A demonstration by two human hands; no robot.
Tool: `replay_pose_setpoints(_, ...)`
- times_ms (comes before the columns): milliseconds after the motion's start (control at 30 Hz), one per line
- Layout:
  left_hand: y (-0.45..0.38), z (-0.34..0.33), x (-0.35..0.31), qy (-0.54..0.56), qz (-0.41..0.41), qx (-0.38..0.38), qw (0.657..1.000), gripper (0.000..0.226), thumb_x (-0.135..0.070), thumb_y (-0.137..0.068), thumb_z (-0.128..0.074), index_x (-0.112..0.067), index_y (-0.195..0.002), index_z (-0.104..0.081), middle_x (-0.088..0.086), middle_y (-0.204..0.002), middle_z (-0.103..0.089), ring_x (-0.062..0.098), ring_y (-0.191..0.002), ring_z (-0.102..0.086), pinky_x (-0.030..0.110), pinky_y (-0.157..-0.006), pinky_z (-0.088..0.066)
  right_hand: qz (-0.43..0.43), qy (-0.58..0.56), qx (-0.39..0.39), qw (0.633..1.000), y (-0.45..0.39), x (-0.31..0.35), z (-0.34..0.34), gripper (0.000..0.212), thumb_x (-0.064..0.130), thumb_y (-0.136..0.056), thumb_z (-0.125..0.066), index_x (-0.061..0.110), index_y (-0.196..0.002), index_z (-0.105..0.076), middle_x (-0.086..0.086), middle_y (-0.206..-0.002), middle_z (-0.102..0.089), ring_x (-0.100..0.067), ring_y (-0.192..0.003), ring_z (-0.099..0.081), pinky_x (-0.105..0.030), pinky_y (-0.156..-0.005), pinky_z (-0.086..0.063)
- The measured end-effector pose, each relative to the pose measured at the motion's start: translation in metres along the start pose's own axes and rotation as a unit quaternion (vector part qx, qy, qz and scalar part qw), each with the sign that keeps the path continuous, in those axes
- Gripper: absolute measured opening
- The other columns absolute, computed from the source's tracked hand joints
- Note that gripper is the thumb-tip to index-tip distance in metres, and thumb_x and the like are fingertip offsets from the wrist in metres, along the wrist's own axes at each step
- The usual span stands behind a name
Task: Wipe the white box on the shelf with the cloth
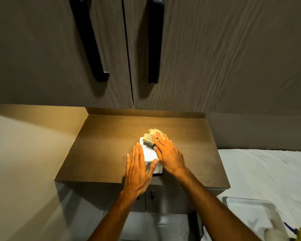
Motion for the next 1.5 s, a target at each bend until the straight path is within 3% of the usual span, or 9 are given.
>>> replay_pose_setpoints(300,0.0,0.003,0.0,0.002,-0.003,0.006,1.0,0.12,-0.097,-0.075,0.011,-0.018,-0.166,0.005,0.003,-0.177,0.007,0.018,-0.163,0.007,0.045,-0.133,0.01,0.047,0.002,-0.011,0.999,0.025,0.019,-0.006,0.061,0.051,-0.1,-0.025,0.032,-0.157,-0.017,0.004,-0.168,-0.016,-0.018,-0.152,-0.001,-0.049,-0.12,-0.028)
replay_pose_setpoints(467,-0.001,0.003,0.0,-0.011,-0.01,0.018,1.0,0.116,-0.095,-0.077,0.009,-0.02,-0.165,0.012,0.003,-0.176,0.012,0.018,-0.163,0.01,0.042,-0.131,0.012,-0.077,-0.125,-0.032,0.989,0.0,0.001,0.001,0.056,0.033,-0.106,-0.039,0.028,-0.158,-0.018,0.005,-0.168,-0.015,-0.023,-0.152,-0.024,-0.047,-0.12,-0.034)
replay_pose_setpoints(633,-0.002,0.003,0.004,-0.013,-0.023,0.036,0.999,0.116,-0.096,-0.077,0.007,-0.021,-0.165,0.013,0.002,-0.176,0.014,0.017,-0.163,0.012,0.043,-0.131,0.013,-0.04,-0.113,-0.115,0.986,0.05,0.009,-0.003,0.066,0.016,-0.099,-0.056,0.02,-0.157,-0.025,-0.003,-0.166,-0.024,-0.03,-0.146,-0.038,-0.049,-0.11,-0.047)
replay_pose_setpoints(800,-0.009,0.009,0.0,-0.056,-0.037,0.041,0.997,0.114,-0.094,-0.08,0.006,-0.018,-0.166,0.01,0.003,-0.176,0.012,0.018,-0.162,0.013,0.042,-0.129,0.015,-0.034,-0.16,-0.156,0.974,0.085,-0.006,0.005,0.055,0.008,-0.097,-0.058,0.023,-0.148,-0.046,0.002,-0.152,-0.05,-0.014,-0.13,-0.056,-0.023,-0.104,-0.049)
replay_pose_setpoints(900,-0.023,0.007,-0.016,-0.092,-0.069,0.052,0.992,0.105,-0.088,-0.089,-0.001,-0.017,-0.166,0.008,0.003,-0.176,0.012,0.019,-0.162,0.012,0.044,-0.131,0.012,-0.234,-0.415,-0.244,0.844,0.108,-0.05,0.008,0.023,0.024,-0.103,-0.048,0.028,-0.121,-0.063,-0.001,-0.116,-0.073,-0.016,-0.1,-0.071,-0.019,-0.076,-0.058)
replay_pose_setpoints(1033,-0.034,-0.002,-0.029,-0.179,-0.107,0.077,0.975,0.096,-0.079,-0.094,-0.007,-0.018,-0.166,0.01,0.001,-0.174,0.018,0.023,-0.162,0.015,0.046,-0.13,0.012,-0.384,-0.643,-0.218,0.625,0.119,-0.083,-0.031,0.034,0.036,-0.1,-0.052,0.027,-0.133,-0.057,-0.003,-0.124,-0.068,-0.017,-0.105,-0.067,-0.034,-0.081,-0.058)
replay_pose_setpoints(1233,-0.033,-0.005,-0.041,-0.175,-0.13,0.086,0.972,0.098,-0.083,-0.093,-0.008,-0.02,-0.166,0.008,-0.004,-0.176,0.011,0.012,-0.162,0.014,0.041,-0.132,0.008,-0.372,-0.493,-0.155,0.771,0.117,-0.083,-0.045,0.05,0.018,-0.099,-0.052,0.025,-0.148,-0.045,-0.011,-0.137,-0.063,-0.033,-0.124,-0.061,-0.039,-0.102,-0.05)
replay_pose_setpoints(1400,-0.033,-0.007,-0.043,-0.142,-0.12,0.12,0.975,0.097,-0.085,-0.091,-0.006,-0.024,-0.165,0.011,-0.012,-0.173,0.02,0.0,-0.158,0.022,0.04,-0.133,0.009,-0.266,-0.502,-0.124,0.813,0.1,-0.033,-0.041,0.049,0.024,-0.104,-0.045,0.028,-0.152,-0.036,-0.007,-0.152,-0.049,-0.024,-0.135,-0.051,-0.024,-0.106,-0.039)
replay_pose_setpoints(1500,-0.034,-0.006,-0.044,-0.138,-0.114,0.125,0.976,0.103,-0.089,-0.088,-0.005,-0.023,-0.166,0.009,-0.011,-0.173,0.018,0.001,-0.158,0.021,0.04,-0.134,0.008,-0.238,-0.516,-0.114,0.815,0.086,-0.022,-0.039,0.051,0.033,-0.106,-0.036,0.031,-0.155,-0.027,-0.001,-0.163,-0.032,-0.02,-0.149,-0.032,-0.034,-0.121,-0.03)
Point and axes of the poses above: each hand's wrist, its own y-axis away from the middle knuckle, its own z-axis out of the back of the hand, x = y × z, the point moved 7 cm from there along -y, towards the middle knuckle
